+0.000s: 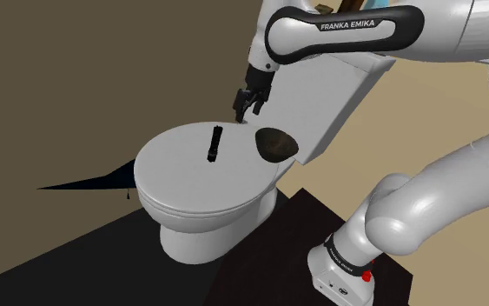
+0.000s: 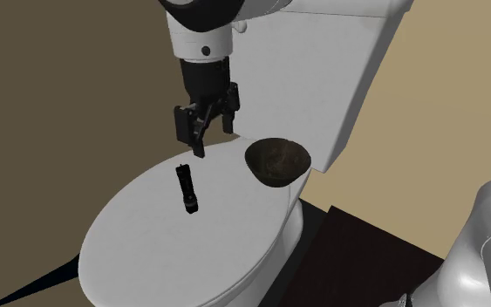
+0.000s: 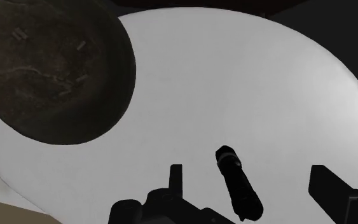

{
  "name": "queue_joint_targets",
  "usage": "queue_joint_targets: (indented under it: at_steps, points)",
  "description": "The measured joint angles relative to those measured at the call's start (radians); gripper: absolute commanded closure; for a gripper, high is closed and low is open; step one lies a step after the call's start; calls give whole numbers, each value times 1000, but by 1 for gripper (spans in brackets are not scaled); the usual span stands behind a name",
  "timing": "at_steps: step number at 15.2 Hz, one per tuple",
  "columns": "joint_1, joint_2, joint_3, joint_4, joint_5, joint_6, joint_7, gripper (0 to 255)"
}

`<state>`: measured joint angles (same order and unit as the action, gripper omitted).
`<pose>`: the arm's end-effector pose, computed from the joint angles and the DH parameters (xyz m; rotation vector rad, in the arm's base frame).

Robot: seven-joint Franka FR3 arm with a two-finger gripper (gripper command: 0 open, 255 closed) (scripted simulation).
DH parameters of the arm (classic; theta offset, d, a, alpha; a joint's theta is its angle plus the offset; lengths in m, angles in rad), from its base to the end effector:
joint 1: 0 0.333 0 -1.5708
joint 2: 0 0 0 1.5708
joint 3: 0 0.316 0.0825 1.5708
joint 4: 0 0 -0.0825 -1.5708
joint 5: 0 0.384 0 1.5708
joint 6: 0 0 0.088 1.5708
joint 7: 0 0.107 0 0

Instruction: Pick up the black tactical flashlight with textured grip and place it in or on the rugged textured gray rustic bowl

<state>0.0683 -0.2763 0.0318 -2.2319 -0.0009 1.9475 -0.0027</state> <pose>0.4648 0.0474 0.4841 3.1276 0.1595 -0.0122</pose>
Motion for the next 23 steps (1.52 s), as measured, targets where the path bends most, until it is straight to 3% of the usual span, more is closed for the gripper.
queue_joint_targets:
  at_steps: [7, 15, 21, 22, 23]
  points:
    - [19, 249, 20, 130, 10, 121, 4, 0]
    - [22, 305, 24, 86, 9, 223, 6, 0]
    - [22, 312, 24, 85, 8, 231, 8, 0]
    - [22, 312, 24, 85, 8, 231, 8, 255]
    - [22, 312, 24, 85, 8, 231, 8, 255]
